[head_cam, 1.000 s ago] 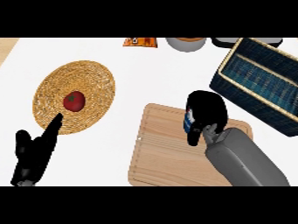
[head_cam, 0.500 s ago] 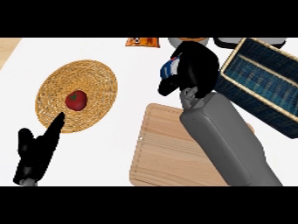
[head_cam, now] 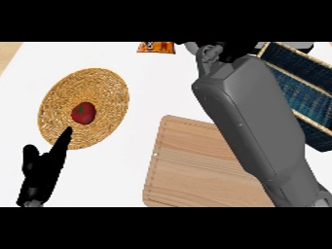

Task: Pick the can from the cutting board and place it in the basket

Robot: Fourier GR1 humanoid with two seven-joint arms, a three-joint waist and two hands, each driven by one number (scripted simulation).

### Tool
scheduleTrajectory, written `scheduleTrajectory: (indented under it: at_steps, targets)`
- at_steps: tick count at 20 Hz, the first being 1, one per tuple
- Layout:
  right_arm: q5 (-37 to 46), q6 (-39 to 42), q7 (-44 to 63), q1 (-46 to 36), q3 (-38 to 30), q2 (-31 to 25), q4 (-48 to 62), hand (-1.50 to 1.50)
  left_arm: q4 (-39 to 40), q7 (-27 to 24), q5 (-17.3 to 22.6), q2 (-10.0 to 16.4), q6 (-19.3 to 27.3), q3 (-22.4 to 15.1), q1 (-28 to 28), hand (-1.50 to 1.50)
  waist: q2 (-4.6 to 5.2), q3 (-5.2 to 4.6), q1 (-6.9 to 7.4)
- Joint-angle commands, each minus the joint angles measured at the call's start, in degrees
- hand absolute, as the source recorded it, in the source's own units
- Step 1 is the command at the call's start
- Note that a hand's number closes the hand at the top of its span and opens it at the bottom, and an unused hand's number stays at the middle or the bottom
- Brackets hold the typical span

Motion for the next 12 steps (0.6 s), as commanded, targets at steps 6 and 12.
scheduleTrajectory:
  at_steps: [6,12]
  targets:
    - [8.37,3.12,10.86,-14.51,-13.4,-3.87,4.25,1.5,2.84,0.86,0.5,-1.22,-0.68,-0.66,5.17,0.0,0.19,-0.65,-1.13]
    - [8.91,4.99,7.08,-16.23,-19.52,-6.45,7.98,1.5,3.72,2.54,1.23,-1.33,-0.75,0.84,2.36,0.0,0.36,-0.6,-1.76]
